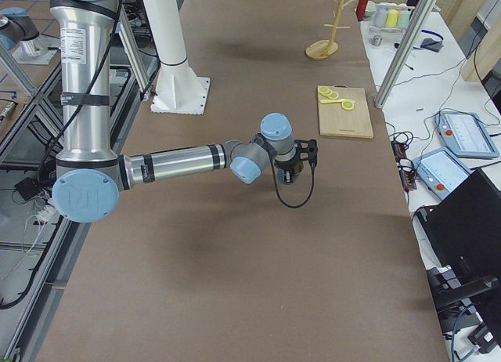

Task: Hang cup on storage rack
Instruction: 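Grasp the teal mug rim with the right gripper and lift it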

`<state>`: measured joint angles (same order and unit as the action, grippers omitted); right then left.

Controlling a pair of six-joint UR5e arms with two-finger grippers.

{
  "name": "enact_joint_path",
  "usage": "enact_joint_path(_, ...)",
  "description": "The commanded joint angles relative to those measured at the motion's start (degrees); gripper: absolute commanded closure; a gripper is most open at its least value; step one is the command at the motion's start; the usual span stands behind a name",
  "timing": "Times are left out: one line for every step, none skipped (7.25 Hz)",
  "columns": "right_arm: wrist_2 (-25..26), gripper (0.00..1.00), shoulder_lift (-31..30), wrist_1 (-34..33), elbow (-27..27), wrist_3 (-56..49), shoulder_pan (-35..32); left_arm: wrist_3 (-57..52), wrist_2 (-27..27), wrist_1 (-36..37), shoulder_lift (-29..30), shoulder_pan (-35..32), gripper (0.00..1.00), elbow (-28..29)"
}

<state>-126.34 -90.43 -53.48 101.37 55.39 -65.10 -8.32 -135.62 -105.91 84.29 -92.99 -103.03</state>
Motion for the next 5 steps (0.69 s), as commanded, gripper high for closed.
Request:
enact_joint_path(3.7,1.0,0.69,-0.48,3.55,9.08,3.64,0.41,0.0,0.0,0.0,0.0,0.01,0.03)
enact_joint_path(6.34,1.0,2.52,-4.57,6.01,13.04,5.84,0.41,0.0,0.0,0.0,0.0,0.01,0.03)
enact_joint_path(9.32,1.0,5.06,-10.71,8.64,16.91,8.3,0.5,0.0,0.0,0.0,0.0,0.01,0.03)
enact_joint_path(13.01,1.0,7.7,-15.9,10.58,20.78,11.37,0.85,0.0,0.0,0.0,0.0,0.01,0.03)
enact_joint_path(17.14,1.0,11.64,-20.91,11.04,25.25,14.79,1.11,0.0,-0.09,0.0,0.09,0.01,0.03)
